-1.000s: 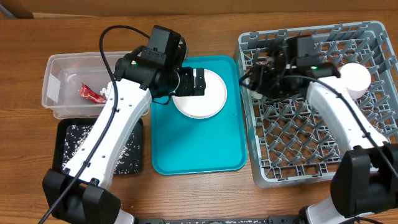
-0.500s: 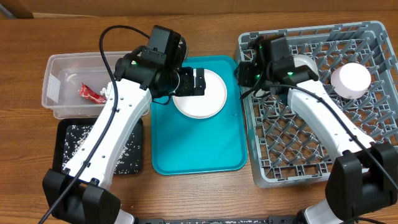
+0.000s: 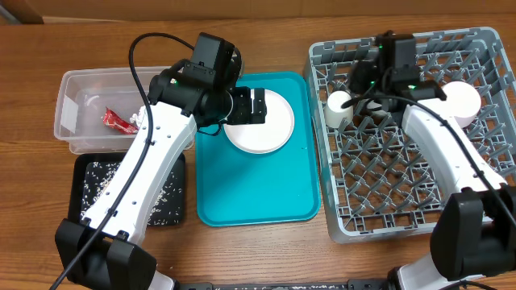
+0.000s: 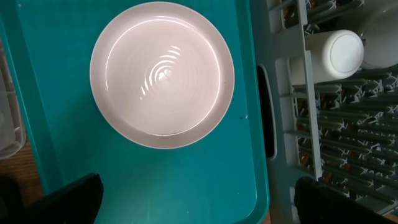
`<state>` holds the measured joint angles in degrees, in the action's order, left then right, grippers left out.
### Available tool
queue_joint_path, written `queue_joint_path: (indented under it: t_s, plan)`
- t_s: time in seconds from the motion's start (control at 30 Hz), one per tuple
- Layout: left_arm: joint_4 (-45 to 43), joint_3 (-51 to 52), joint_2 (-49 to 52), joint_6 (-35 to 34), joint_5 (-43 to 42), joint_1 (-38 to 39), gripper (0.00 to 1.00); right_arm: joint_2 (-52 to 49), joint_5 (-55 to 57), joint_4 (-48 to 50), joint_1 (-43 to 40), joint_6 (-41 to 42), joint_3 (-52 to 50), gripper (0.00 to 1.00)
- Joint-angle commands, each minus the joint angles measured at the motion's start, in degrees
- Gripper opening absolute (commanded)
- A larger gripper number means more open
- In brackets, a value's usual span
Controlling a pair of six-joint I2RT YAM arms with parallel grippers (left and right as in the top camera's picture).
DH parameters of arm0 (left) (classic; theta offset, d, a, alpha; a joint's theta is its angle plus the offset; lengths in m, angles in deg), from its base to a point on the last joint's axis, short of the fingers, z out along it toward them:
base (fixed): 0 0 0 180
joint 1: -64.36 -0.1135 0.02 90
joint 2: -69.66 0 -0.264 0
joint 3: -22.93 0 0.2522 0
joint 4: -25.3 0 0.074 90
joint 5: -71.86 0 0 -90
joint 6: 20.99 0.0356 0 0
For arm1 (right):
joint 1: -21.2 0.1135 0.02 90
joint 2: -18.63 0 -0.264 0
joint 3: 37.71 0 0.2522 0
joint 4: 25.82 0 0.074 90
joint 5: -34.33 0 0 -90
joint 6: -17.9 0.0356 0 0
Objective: Sort waste into correct bins and load items into the dishwasher
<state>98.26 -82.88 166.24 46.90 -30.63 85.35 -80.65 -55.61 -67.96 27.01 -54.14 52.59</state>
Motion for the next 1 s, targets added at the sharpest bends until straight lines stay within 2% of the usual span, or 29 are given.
queue_joint_path:
  t_s: [0.0, 0.33, 0.5, 0.73, 0.97]
  plan:
    - [0.15, -1.44, -1.33, 0.46, -0.83, 0.13, 1.00, -1.14, 3.13, 0.00, -1.64, -0.28, 0.35, 0.04]
    - [0.15, -1.44, -1.33, 0.48, -0.83, 0.13, 1.00, -7.45, 9.22, 1.77, -7.58, -0.33, 0.35, 0.05]
    - [0.15, -1.44, -1.33, 0.48, -0.83, 0.13, 1.00, -7.67, 9.31, 2.78, -10.84, -0.31, 0.37, 0.08]
    - [0.15, -1.44, -1.33, 0.48, -0.83, 0.13, 1.00, -7.43, 9.16, 2.64, -11.23, -0.35, 0.48, 0.09]
    - [0.15, -1.44, -1.33, 0.46, -0.83, 0.13, 1.00, -2.84, -4.44, 0.57, -11.23, -0.31, 3.52, 0.16]
